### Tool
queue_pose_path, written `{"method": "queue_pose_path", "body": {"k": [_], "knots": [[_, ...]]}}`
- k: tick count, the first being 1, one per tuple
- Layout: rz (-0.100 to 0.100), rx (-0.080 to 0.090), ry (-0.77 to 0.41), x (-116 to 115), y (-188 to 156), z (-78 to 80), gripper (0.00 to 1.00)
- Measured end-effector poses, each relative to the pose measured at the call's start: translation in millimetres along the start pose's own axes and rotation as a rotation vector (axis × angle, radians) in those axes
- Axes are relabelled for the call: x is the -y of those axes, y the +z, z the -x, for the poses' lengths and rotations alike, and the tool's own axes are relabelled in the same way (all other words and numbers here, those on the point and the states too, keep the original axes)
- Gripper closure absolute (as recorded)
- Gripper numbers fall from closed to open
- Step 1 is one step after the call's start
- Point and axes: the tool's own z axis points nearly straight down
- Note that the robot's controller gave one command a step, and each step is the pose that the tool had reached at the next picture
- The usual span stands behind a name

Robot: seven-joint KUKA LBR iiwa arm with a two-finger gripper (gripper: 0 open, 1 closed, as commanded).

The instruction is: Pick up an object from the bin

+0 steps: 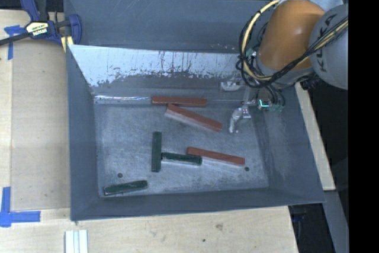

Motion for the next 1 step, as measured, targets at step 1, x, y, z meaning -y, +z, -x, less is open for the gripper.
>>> {"method": "queue_pose_path", "body": {"k": [1], "knots": [[-0.001,0.008,-0.001,0.0,-4.5,2.1,0.00]]}}
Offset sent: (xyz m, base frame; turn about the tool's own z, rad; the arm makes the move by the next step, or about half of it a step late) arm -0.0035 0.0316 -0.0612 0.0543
